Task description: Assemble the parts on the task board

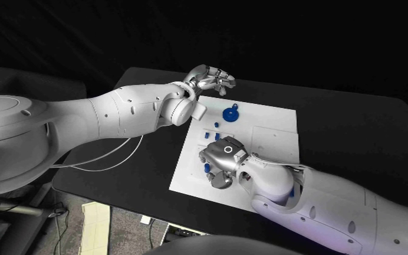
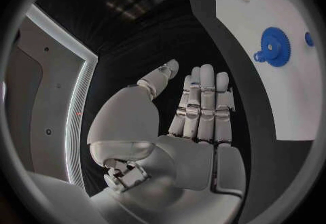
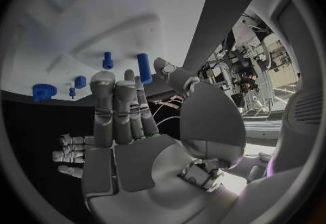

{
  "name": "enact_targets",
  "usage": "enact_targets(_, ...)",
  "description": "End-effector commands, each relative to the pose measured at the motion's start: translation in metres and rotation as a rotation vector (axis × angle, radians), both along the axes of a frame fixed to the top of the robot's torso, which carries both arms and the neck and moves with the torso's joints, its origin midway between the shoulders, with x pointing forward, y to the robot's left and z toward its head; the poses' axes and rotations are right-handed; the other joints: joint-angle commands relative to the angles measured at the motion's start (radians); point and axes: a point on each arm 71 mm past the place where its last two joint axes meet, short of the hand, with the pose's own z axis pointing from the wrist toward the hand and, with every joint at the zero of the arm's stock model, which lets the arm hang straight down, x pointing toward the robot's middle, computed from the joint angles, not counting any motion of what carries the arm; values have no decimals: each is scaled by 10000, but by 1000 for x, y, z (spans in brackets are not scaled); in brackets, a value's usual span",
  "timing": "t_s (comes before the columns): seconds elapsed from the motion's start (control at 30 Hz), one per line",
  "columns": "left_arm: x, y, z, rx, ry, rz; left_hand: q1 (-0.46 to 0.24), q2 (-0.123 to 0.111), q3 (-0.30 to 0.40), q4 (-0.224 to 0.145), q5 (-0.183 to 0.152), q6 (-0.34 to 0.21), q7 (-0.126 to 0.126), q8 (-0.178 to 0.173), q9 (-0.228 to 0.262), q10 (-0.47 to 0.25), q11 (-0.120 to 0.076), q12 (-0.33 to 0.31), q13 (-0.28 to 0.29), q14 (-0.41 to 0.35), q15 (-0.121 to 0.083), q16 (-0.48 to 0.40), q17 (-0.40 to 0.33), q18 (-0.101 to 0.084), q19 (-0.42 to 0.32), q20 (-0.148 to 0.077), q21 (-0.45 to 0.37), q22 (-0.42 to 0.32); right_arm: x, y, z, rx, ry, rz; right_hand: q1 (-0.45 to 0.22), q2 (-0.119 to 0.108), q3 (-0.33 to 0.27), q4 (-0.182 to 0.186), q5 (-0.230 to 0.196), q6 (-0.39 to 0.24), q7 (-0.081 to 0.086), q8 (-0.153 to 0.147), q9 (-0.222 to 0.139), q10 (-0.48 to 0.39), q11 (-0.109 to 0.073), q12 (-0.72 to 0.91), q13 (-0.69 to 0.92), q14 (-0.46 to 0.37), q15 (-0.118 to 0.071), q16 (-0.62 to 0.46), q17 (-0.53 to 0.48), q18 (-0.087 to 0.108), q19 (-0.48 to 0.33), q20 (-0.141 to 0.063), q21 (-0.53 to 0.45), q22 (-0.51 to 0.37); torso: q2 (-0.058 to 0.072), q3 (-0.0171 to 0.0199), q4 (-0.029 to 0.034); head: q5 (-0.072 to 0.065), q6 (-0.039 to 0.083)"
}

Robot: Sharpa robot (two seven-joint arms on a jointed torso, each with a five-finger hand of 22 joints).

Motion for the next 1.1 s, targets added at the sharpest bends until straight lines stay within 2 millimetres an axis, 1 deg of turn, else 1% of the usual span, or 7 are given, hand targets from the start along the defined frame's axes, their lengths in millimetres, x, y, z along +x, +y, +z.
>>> enact_targets(0.03,0,-2,2,-103,-28,-125,-4,95,-42,-5,35,-43,-10,44,-15,-72,-6,32,-11,25,68,-64,14,133,67,6,-48,14,-1,-1,5,679,-92,33,2,-59,-68,3,-64,-55,16,-71,-15,-94,-10,-49,-25,7,70,-53,-14,1231,-18,41,-51,9,0,0,0,-4,8)
enact_targets(0.3,0,-1,2,-101,-26,-123,-2,95,-41,-6,35,-46,-9,43,-16,-73,-5,31,-13,25,68,-67,18,133,68,6,-51,17,-3,-14,15,1783,325,-21,-110,-78,-247,-116,-66,-146,56,-92,-44,-157,29,-101,-132,15,112,-45,-33,1231,-6,69,-86,2,-4,0,-4,-49,73)
enact_targets(0.57,2,5,1,-45,-42,20,-3,93,-43,-6,34,-47,-8,43,-17,-75,-5,31,-14,24,69,-69,21,133,68,6,-54,20,20,-51,40,3363,1578,-1086,-574,-60,-730,-13,-41,-106,39,-25,-50,-44,2,-52,-233,7,83,-39,-63,1231,26,81,-120,2,-19,17,-24,-248,338)
enact_targets(0.63,3,8,1,-19,-44,87,-4,92,-43,-6,33,-48,-8,43,-18,-75,-4,31,-14,24,69,-70,22,133,69,6,-55,21,31,-68,47,3712,2244,-1749,-666,-19,-750,222,-21,-90,44,-9,-60,345,-116,173,-150,34,-22,-17,-65,1231,73,64,-115,3,-43,26,-42,-308,394)
enact_targets(0.7,3,11,1,0,-39,131,-6,91,-45,-5,32,-48,-7,43,-18,-75,-4,31,-14,24,69,-70,23,132,69,7,-55,22,41,-82,51,3888,2928,-2359,-752,12,-846,452,-34,-42,-41,26,-59,1123,-393,688,178,41,-296,9,-49,1231,122,-3,-77,37,-52,32,-52,-360,453)
enact_targets(0.93,3,16,-1,-18,7,207,-21,85,-53,0,27,-53,-4,41,-20,-77,-2,30,-15,22,71,-75,26,130,69,9,-59,26,68,-132,60,3890,4322,-3893,-687,241,-1092,635,1,93,-136,144,26,1135,-494,1028,731,32,-395,2,-43,1231,100,-79,-88,88,-155,89,-132,-517,621)
enact_targets(1.1,2,16,-4,-42,112,178,-37,86,-60,8,22,-61,-1,37,-23,-82,0,28,-18,19,73,-80,31,128,67,11,-65,30,80,-165,56,3518,5151,-4973,-629,371,-1244,747,-25,337,-345,336,242,1411,-725,2172,1840,0,-605,18,5,1231,70,-88,-62,151,-263,121,-198,-717,695)
